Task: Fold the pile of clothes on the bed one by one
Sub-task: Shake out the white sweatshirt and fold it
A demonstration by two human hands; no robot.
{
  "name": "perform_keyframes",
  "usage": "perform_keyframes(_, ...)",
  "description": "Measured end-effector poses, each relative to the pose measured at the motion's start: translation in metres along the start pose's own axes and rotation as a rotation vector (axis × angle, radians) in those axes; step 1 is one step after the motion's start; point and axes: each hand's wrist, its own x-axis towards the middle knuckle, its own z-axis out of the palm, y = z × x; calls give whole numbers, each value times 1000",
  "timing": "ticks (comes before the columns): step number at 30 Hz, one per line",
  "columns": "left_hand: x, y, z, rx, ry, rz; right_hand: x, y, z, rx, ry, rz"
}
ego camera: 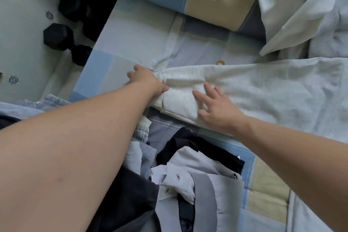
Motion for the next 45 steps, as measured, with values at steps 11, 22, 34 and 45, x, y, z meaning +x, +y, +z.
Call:
perform_keyframes(11, -41, 10, -32, -320, -215, 188, -26, -9, -69, 790, -50, 197)
perform_keyframes(22, -195, 101, -15, -600, -704, 407, -160, 24, -131, 1937, 110, 207)
perform_keyframes(34, -412, 200, 196, -574, -630, 657, -346, 231, -125, 2117, 231, 264)
perform_keyframes(45, -533, 283, 324, -541, -685, 695, -445, 377, -124, 2030, 371, 403)
